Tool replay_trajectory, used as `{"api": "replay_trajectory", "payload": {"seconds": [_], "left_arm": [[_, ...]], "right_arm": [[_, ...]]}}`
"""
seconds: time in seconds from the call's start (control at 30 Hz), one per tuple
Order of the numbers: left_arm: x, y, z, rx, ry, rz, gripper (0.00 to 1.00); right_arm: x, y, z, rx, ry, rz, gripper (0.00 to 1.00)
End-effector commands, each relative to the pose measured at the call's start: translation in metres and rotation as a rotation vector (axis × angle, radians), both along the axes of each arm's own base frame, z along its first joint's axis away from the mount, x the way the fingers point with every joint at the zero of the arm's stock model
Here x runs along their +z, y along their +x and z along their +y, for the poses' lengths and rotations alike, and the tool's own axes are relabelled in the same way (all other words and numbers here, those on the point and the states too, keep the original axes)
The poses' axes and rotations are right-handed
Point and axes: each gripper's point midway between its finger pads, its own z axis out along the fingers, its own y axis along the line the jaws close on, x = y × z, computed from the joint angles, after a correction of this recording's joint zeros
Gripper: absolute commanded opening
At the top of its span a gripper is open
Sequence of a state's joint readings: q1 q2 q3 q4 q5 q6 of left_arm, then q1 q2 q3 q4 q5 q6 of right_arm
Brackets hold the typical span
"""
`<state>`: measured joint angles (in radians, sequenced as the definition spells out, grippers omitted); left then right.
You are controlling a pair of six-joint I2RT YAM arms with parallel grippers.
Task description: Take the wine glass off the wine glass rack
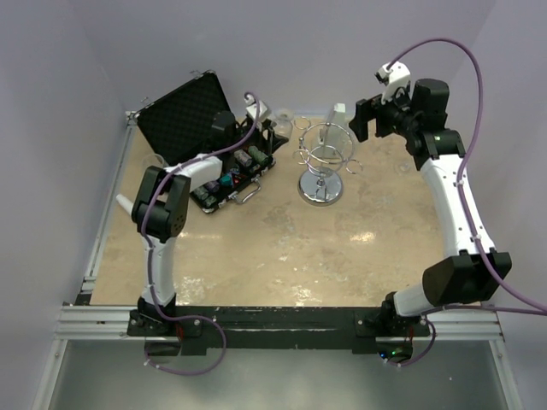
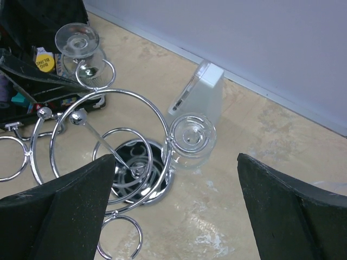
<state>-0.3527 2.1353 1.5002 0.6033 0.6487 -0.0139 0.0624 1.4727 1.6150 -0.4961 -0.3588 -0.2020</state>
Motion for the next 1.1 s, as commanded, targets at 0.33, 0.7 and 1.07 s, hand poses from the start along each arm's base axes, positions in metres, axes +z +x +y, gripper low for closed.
{"api": "replay_trajectory", "payload": {"seconds": [0.33,0.7,1.07], "left_arm": [[0.129,-0.108,0.031,-0.112,-0.187,0.202,0.00],[0.137,-0.218,0.040,-0.323,-0.124,0.614,0.00],[0.098,-0.269,0.065,-0.444,-0.179,1.068,0.00]], "right_arm": [[0.111,-0.073,0.032,0.209,-0.047,-0.527,0.98],[0.091,-0.108,0.105,0.502,-0.402,-0.754,0.97],[0.022,-0.180,0.173,0.926,-0.787,-0.964,0.96]]}}
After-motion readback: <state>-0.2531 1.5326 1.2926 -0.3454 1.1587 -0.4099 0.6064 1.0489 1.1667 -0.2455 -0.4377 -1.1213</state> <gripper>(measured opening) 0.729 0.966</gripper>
